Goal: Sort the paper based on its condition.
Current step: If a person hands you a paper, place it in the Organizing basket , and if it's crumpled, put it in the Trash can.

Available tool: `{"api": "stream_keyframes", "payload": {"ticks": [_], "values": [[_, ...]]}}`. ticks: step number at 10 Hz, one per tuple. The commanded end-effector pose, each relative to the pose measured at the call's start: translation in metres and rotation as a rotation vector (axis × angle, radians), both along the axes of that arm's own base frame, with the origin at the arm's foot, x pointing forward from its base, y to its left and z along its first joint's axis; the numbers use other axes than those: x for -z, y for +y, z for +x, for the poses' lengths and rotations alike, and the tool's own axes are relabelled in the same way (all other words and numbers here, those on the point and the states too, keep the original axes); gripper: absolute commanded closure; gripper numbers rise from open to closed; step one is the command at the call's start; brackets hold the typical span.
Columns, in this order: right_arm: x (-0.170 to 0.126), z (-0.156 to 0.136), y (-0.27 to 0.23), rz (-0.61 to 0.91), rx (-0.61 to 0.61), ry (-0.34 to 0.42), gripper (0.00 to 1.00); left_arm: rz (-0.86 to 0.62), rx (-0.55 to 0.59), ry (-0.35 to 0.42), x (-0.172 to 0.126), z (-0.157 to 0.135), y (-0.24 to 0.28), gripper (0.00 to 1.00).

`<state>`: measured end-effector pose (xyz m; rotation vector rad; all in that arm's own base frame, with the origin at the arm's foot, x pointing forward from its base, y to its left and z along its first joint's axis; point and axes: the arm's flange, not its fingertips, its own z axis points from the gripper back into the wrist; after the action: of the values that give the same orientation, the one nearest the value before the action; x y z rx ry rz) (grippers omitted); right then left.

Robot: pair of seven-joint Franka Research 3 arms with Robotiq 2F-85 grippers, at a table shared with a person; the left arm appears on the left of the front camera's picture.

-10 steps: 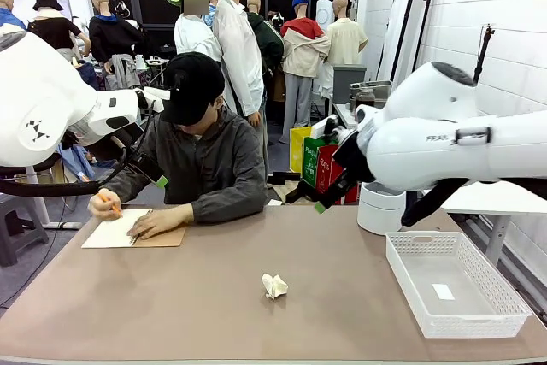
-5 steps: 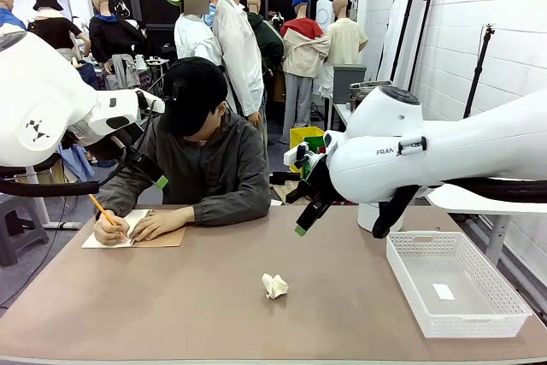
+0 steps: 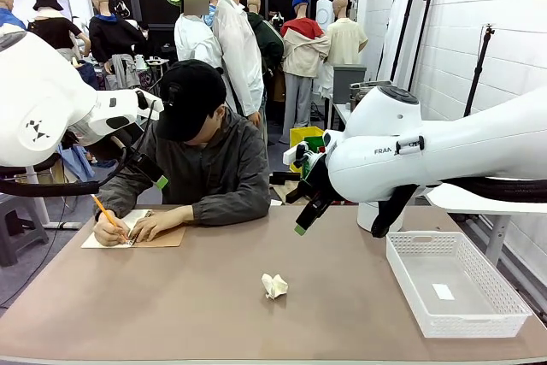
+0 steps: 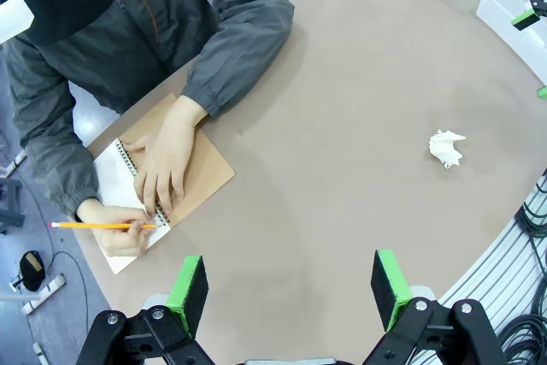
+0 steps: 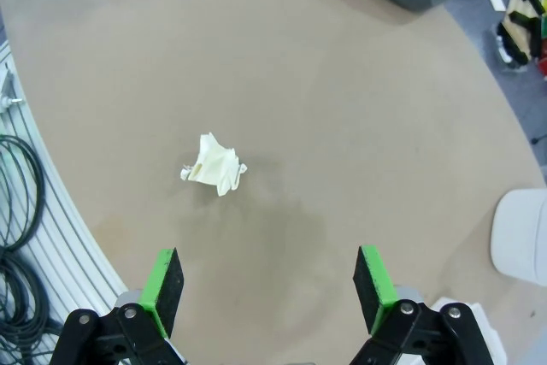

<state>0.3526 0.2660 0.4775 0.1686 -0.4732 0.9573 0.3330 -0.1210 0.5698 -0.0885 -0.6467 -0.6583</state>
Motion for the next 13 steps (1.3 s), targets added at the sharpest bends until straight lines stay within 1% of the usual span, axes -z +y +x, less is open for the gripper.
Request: {"api": "stream_keyframes", "payload": {"ticks": [1, 4, 7, 10, 13], "values": [[0.004, 0.005, 0.007, -0.019, -0.010, 0.011, 0.00, 0.003, -0.002, 0.000, 0.000, 0.000, 0.001, 0.00], [0.037, 0.017, 0.036, -0.057, -0.046, 0.061, 0.00, 0.003, -0.002, 0.000, 0.000, 0.000, 0.001, 0.00], [0.063, 0.024, 0.063, -0.078, 0.065, 0.118, 0.00, 0.003, -0.002, 0.000, 0.000, 0.000, 0.001, 0.00], [0.088, 0.027, 0.089, -0.108, 0.098, 0.177, 0.00, 0.003, -0.002, 0.000, 0.000, 0.000, 0.001, 0.00], [0.107, 0.026, 0.100, -0.151, 0.138, 0.211, 0.00, 0.003, -0.002, 0.000, 0.000, 0.000, 0.001, 0.00]]}}
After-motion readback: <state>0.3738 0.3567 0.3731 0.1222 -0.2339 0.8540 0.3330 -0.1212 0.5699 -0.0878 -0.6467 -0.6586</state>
